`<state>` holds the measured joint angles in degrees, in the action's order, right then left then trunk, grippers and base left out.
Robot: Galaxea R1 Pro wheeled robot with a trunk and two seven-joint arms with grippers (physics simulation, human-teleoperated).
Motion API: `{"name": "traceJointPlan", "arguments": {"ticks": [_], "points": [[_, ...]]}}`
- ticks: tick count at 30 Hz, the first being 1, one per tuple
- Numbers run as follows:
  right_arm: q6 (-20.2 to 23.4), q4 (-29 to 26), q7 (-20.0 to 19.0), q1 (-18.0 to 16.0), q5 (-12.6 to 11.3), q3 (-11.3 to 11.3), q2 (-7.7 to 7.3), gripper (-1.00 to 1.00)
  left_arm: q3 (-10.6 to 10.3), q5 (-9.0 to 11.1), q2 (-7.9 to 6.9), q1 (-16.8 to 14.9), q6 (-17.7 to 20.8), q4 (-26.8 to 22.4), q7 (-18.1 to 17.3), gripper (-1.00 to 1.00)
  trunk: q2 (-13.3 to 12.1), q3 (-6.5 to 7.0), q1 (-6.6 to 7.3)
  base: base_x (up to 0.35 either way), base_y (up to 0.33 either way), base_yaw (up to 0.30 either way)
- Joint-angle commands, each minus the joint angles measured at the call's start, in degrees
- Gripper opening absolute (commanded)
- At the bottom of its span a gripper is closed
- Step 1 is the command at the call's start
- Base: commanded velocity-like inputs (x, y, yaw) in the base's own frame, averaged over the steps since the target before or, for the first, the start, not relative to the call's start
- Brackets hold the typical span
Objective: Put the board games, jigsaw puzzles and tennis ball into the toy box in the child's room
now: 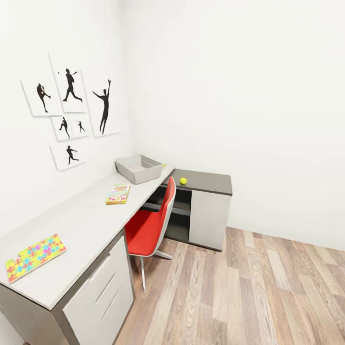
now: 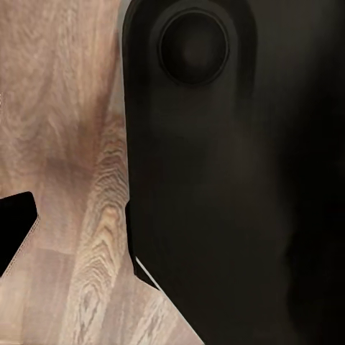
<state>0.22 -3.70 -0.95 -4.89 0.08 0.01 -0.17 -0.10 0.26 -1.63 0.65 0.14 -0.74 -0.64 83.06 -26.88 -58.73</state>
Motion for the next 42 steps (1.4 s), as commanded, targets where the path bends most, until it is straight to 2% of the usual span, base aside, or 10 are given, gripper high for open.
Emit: {"name": "traceJointPlan", "arguments": {"ticks": [1, 42], "points": [[0.0, 0.0, -0.1, 0.0, 0.0, 0.0, -0.01, 1.00, 0.0, 0.0, -0.01, 0.0, 0.0, -0.1, -0.1, 1.00, 0.0, -0.04, 0.00, 0.000, 0.000, -0.288], [0.3, 0.0, 0.0, 0.0, -0.6, -0.1, -0.08, 1.00, 0.1, 0.0, -0.11, 0.0, 0.0, -0.1, -0.2, 1.00, 0.0, -0.04, 0.00, 0.000, 0.000, -0.288]]}}
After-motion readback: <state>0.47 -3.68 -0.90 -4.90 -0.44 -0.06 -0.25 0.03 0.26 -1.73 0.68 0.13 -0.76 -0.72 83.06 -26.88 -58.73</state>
